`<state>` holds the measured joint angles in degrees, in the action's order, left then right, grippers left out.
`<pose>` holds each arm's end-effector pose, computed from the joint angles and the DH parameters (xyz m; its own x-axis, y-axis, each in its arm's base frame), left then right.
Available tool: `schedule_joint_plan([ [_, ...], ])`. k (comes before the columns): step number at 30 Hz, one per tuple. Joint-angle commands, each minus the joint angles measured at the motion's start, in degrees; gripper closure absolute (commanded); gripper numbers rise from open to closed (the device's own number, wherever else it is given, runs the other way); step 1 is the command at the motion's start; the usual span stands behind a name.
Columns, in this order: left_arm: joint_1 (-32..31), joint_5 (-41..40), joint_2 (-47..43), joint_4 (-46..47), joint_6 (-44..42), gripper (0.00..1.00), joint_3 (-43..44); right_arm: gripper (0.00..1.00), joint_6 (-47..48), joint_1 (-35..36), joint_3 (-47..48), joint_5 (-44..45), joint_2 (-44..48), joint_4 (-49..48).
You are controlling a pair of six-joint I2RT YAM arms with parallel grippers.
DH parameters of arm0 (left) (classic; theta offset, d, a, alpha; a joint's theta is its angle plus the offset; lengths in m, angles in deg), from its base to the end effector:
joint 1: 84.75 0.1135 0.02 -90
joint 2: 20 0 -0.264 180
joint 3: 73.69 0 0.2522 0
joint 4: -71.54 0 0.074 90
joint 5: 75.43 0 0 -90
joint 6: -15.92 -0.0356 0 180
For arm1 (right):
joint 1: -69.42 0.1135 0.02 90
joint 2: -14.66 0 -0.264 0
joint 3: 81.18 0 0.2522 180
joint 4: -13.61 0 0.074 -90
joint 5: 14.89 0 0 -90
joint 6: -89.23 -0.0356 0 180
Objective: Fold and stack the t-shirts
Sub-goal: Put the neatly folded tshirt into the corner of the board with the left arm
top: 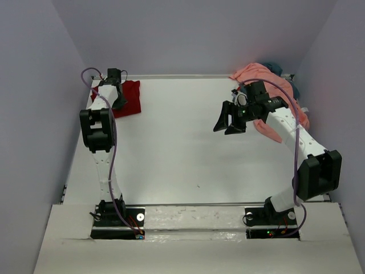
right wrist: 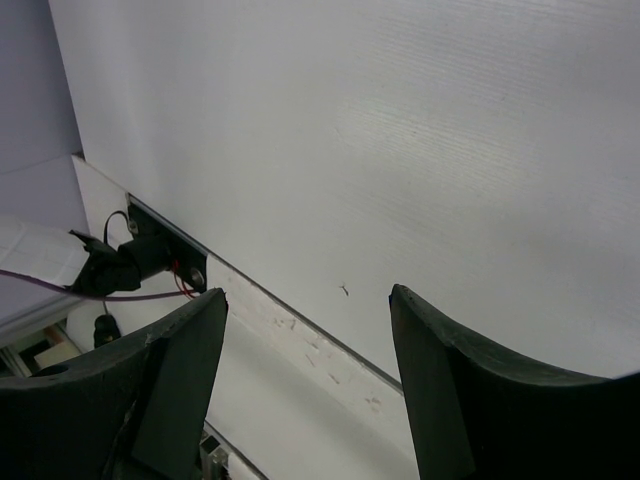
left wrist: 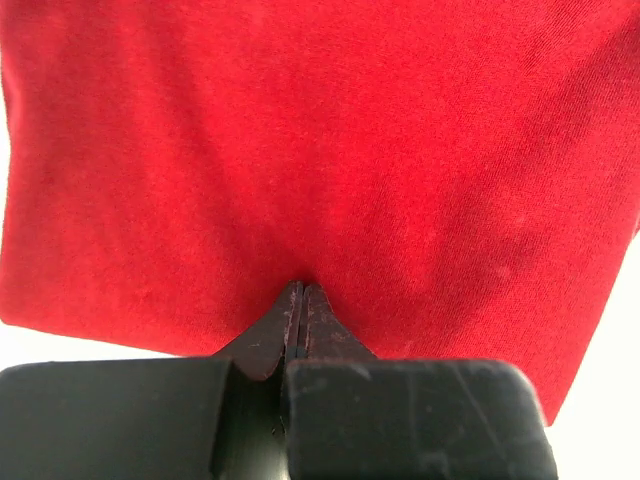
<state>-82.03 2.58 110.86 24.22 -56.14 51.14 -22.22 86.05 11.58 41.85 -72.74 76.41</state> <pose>0.5076 0.0315 0.1994 -0.7100 -0.3354 -0.6192 -0.4089 0.9122 -0.0253 0.2962 0.1088 0.3133 -0.9426 0.0376 -0.3319 -0.1906 0.7553 0.6270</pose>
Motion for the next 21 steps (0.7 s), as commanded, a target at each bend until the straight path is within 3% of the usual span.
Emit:
schedule_joint_plan([
  [1,0.18,1.62,1.58,-1.23,0.61,1.0,3.44,0.28,-0.34,0.6,-0.6,-0.06,2.84,-1.93],
  [21,4.48,-0.32,11.07,-3.88,-2.29,1.0,14.35,0.28,-0.61,0.6,-0.34,0.47,2.85,-1.84],
])
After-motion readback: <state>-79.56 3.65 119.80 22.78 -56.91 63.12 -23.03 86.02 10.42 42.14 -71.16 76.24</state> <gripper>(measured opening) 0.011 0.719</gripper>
